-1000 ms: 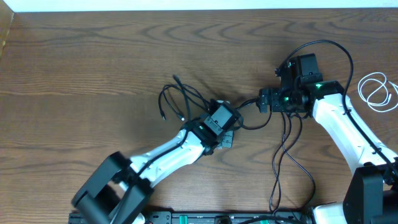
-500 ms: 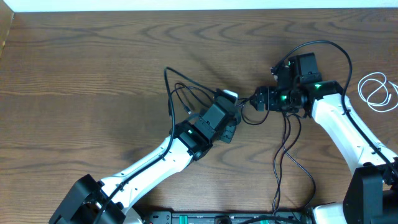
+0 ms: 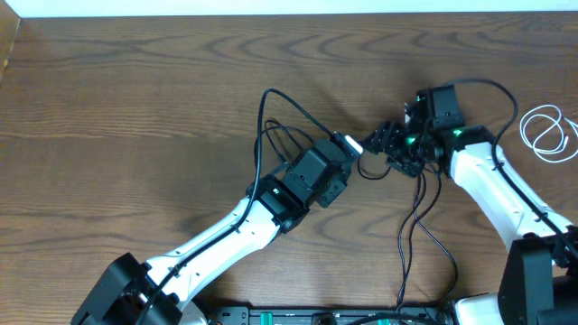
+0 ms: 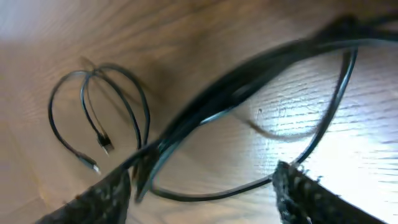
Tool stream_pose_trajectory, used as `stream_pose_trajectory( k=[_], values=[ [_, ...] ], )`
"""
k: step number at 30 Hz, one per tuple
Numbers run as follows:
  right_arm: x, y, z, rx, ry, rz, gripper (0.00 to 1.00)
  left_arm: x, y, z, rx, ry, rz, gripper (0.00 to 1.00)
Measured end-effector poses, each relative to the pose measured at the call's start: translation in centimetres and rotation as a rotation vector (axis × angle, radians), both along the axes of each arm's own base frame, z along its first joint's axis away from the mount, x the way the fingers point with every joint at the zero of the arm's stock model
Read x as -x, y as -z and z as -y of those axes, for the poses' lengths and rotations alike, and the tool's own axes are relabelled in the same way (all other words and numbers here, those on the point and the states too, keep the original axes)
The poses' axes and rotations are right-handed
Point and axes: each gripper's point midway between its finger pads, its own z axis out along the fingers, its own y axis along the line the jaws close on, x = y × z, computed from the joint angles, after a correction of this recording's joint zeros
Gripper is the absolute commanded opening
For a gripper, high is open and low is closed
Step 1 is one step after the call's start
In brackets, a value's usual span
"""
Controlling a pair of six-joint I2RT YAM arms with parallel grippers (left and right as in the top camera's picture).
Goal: Untangle cables
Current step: 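Hold the black cables with both grippers close together at center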
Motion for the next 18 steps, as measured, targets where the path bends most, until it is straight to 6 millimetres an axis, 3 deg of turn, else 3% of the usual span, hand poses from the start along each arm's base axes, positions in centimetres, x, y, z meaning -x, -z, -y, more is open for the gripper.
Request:
stream_pose_trajectory(
  k=[4,8,12,14,18],
  values=[
    [-0.1,1.4,0.0,-0.041,0.093,-0.015,0.43,0.0,0.0,0.0,-0.023,0.030,0.017,0.08],
    [-0.1,2.3,0.0,-0.066,0.133,-0.008,0.40,-0.1,-0.1,0.1,-0.044,0.061,0.037,0.08],
    [-0.1,2.4,0.0,-0.074,0.149,-0.015,0.29,-0.4,-0.5,0.4,-0.057,0.101,0.080,0.08],
    [0.0,2.5,0.0,-0.073,0.148,-0.021,0.03,-0.7,-1.0,0.7,-0.050,0.113,0.109,0.08],
    [0.7,2.8,-0.1,-0.072,0.142,-0.052,0.01,-1.2,-1.7,1.2,-0.036,0.126,0.147,0.08]
  ],
)
